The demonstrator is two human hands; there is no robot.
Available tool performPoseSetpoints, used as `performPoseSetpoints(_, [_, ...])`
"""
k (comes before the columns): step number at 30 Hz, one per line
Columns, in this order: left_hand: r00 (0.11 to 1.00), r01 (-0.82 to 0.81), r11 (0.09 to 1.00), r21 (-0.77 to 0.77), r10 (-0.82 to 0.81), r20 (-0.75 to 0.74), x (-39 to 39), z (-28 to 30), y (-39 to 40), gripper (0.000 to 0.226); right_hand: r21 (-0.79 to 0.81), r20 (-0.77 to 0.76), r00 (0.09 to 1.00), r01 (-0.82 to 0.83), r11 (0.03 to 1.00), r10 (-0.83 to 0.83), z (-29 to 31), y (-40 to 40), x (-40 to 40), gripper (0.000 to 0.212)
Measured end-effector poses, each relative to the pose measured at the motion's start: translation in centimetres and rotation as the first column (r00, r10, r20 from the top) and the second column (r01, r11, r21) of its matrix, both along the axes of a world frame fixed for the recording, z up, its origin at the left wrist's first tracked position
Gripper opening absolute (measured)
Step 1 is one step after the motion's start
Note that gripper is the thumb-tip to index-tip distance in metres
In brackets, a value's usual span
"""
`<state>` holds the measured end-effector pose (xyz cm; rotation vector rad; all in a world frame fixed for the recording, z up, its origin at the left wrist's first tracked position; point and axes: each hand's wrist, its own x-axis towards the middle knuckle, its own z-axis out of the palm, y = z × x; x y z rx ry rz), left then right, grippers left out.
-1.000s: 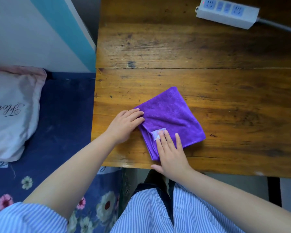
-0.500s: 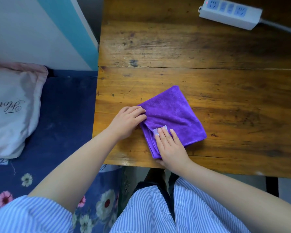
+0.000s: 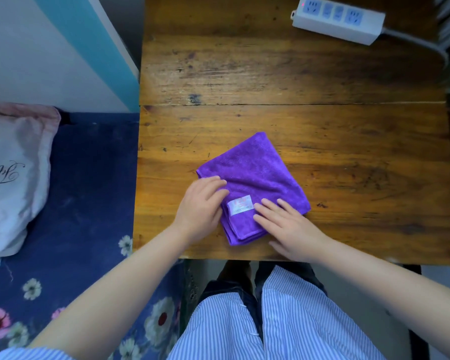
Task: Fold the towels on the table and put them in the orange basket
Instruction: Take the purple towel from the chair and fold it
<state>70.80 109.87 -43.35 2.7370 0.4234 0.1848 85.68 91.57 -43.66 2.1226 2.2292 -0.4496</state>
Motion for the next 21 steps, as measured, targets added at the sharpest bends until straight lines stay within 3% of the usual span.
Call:
performPoseSetpoints(3, [0.998, 0.064, 0.998, -0.018, -0.064, -0.012, 0.2, -0.3, -3.7, 0.033, -0.017, 0.093, 0.995, 0.048, 0.999, -0.047, -0.2, -1.3, 1.9, 0.096])
performPoseSetpoints(7, [0.913, 0.080, 0.996, 0.049, -0.054, -0.405, 0.6, -1.8, -5.8, 0.075, -0.011, 0.189, 0.981, 0.052, 0.999, -0.049, -0.7, -2.0, 3.2, 0.096])
performPoseSetpoints(12, [0.922, 0.072, 0.994, 0.087, -0.033, -0.385, -0.4, -2.7, -6.1, 0.114, 0.037, 0.170, 0.985, 0.002, 0.999, -0.008, -1.2, -0.5, 4.2, 0.096])
performPoseSetpoints(16, [0.930, 0.020, 0.992, 0.124, 0.027, -0.367, -0.9, -2.5, -6.6, 0.112, 0.042, 0.164, 0.986, -0.052, 0.998, 0.045, -1.1, 0.2, 4.7, 0.080])
performPoseSetpoints(20, [0.930, -0.038, 0.985, 0.171, 0.097, -0.355, -0.8, -2.3, -7.4, 0.104, 0.192, 0.141, 0.985, -0.128, 0.973, 0.102, -1.4, 0.4, 4.8, 0.027])
performPoseSetpoints(21, [0.925, -0.056, 0.984, 0.168, 0.115, -0.363, -0.7, -2.1, -7.6, 0.103, 0.234, 0.125, 0.987, -0.131, 0.963, 0.104, -1.4, 0.5, 4.9, 0.034])
